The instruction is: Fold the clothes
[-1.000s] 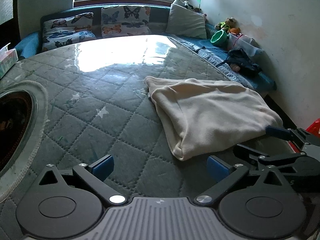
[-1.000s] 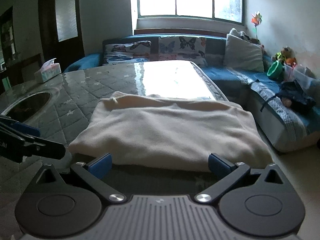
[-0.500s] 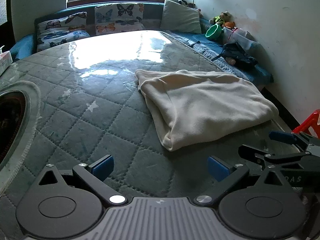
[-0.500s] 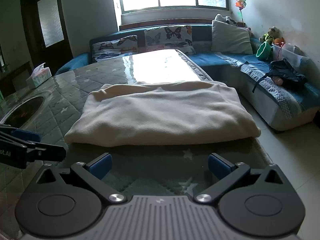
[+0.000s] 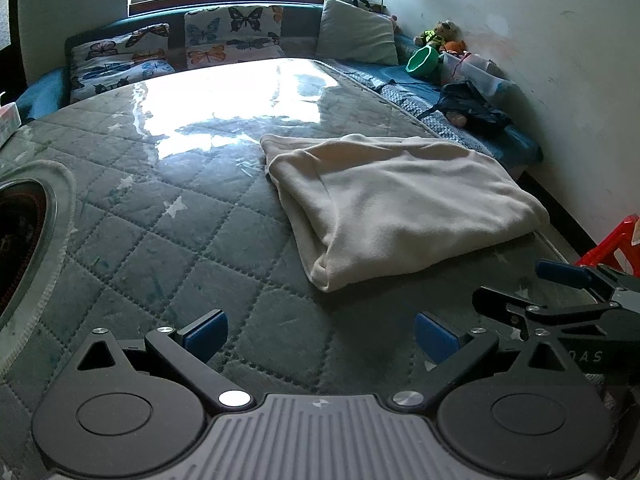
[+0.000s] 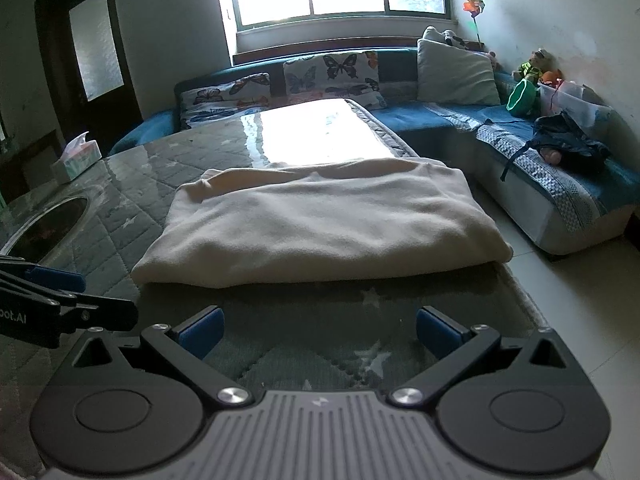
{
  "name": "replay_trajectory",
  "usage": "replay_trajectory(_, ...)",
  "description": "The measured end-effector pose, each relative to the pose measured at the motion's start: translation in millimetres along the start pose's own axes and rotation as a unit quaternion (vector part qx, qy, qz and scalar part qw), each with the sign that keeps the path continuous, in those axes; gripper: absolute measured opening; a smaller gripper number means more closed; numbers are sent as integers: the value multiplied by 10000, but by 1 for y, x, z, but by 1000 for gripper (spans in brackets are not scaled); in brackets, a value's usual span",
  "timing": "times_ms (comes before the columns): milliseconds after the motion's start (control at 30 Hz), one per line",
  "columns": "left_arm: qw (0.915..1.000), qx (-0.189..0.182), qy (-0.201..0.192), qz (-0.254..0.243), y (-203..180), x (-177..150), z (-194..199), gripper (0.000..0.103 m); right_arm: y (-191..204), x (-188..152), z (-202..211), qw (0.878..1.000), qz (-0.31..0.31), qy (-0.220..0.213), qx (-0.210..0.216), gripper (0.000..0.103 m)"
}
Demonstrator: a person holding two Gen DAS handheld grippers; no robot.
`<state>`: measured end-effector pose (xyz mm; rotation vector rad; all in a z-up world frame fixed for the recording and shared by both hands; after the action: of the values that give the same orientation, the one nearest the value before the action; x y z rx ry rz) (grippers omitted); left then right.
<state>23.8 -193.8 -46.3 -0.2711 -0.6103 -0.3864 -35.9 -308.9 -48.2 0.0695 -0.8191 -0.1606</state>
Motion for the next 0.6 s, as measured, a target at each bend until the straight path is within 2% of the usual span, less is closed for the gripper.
replay_trajectory(600, 10000, -33, -38, -86, -8, -9, 8, 101, 5, -7, 11, 10000, -8, -64, 12, 103)
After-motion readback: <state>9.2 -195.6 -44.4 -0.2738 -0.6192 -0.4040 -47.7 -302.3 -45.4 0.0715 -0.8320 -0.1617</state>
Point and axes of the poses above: each gripper's, at about its wrist camera, not at the fingertips, and z roughly against the way its jaws point, y to its left, x to its top, the point moved 3 cm from there along -z, roughly the way its jaws point, and after that the axes turned 3 degrees about y, right-handed, at the moved point
